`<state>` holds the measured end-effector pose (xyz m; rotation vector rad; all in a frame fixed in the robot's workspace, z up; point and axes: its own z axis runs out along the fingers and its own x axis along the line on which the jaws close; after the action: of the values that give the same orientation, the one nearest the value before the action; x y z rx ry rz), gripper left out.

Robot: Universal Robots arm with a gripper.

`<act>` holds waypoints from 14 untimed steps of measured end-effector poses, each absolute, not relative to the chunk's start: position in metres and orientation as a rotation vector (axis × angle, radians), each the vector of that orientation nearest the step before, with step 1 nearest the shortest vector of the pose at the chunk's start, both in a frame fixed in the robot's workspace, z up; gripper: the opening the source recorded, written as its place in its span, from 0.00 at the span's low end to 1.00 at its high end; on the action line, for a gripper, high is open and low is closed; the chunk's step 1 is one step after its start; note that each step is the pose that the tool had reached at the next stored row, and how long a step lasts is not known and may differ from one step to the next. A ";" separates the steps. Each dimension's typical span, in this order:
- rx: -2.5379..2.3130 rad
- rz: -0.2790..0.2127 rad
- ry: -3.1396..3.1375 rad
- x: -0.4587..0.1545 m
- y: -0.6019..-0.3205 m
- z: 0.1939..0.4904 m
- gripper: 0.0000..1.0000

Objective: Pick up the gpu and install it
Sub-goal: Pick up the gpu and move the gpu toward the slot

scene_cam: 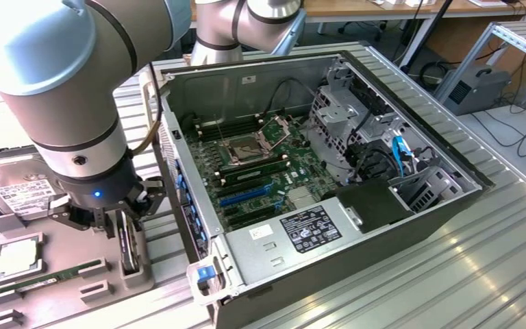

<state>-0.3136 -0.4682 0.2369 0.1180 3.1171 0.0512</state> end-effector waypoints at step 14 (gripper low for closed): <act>0.118 0.051 3.117 -0.314 -0.468 0.237 0.35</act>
<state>-0.3139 -0.4682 0.2368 0.1182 3.1171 0.0514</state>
